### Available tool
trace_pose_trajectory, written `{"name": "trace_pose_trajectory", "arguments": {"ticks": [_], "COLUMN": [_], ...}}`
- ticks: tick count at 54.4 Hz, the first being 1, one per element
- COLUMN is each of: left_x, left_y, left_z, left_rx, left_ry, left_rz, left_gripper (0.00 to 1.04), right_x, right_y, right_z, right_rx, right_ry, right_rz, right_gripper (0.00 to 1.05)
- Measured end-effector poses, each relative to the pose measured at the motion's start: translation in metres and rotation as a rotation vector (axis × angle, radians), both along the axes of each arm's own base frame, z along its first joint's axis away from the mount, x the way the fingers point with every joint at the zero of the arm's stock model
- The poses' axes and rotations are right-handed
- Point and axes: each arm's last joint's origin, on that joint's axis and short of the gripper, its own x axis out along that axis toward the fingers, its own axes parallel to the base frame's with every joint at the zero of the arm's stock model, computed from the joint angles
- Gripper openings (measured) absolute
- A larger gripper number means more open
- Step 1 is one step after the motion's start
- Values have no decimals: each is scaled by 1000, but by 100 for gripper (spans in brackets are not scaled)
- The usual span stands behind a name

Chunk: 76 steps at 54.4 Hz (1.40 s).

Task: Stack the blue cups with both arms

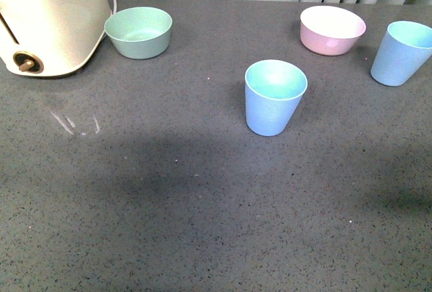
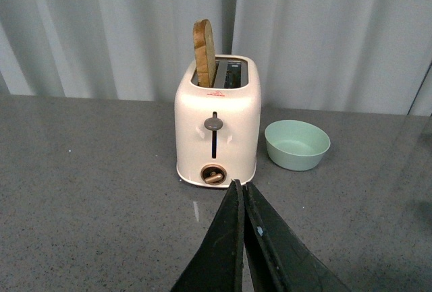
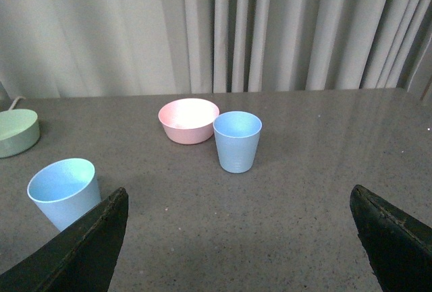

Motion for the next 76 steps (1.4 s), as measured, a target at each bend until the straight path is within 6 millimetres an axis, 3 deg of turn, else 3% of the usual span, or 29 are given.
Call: {"name": "trace_pose_trajectory", "arguments": {"ticks": [38,44,46,50,57,65,76], "left_x": [-20,-20,-20,-20,-20,-20,-20], "left_y": [0,0,0,0,0,0,0], "left_z": [-4,-4,-4,-4,-4,-4,-4], "left_rx": [-1,0,0,0,0,0,2], "left_ry": [8,9,9,10,10,10,10], "left_rz": [0,0,0,0,0,0,0], "left_gripper": [2,19,28,46,72,96,96], "right_x": [0,0,3,25,99,171,240], "right_y": [0,0,-2,-12,-35,-41,-32], "right_z": [0,-1,-2,6,30,13,-7], "right_rx": [0,6,42,43,-94,-219,-372], "right_ry": [0,17,156,281,326,528,661], "right_rz": [0,-9,-46,-97,-103,-21,61], "right_gripper": [96,96,96,96,96,96,96]}}
